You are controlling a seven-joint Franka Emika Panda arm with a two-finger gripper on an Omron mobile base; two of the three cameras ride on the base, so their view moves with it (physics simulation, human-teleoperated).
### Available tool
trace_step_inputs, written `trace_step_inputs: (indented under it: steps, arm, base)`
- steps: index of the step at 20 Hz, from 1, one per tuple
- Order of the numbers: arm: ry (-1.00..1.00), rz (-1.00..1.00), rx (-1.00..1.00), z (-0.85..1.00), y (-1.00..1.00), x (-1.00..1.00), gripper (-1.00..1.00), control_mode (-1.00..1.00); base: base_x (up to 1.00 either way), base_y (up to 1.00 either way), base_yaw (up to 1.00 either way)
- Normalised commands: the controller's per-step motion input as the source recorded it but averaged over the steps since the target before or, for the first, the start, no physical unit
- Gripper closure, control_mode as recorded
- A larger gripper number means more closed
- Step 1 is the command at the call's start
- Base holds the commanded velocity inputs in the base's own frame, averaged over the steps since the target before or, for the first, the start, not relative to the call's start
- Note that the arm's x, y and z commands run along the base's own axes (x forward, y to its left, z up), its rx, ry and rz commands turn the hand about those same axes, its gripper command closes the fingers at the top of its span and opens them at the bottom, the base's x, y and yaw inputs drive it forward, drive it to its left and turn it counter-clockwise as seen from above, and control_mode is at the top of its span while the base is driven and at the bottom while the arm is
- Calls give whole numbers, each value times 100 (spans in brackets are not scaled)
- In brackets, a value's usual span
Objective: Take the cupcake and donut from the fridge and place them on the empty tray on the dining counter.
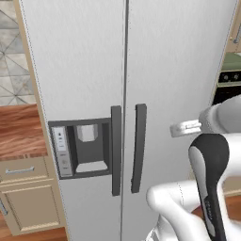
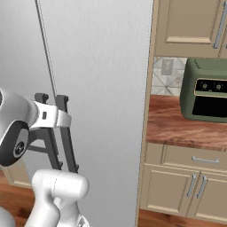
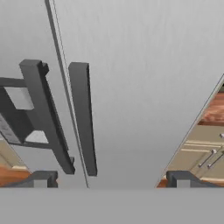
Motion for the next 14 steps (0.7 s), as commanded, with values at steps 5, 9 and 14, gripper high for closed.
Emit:
trace_step_inputs:
  steps: [5, 9, 14]
  arm:
    - [-3, 0, 0, 61, 0, -86, -100, -100]
    - [0, 0, 3, 9, 14, -50, -100, 100]
    - [0, 0, 0, 0, 0, 0, -100, 100]
  base:
    - [0, 0, 0]
    - [-50, 19, 0]
    - [-85, 29, -1]
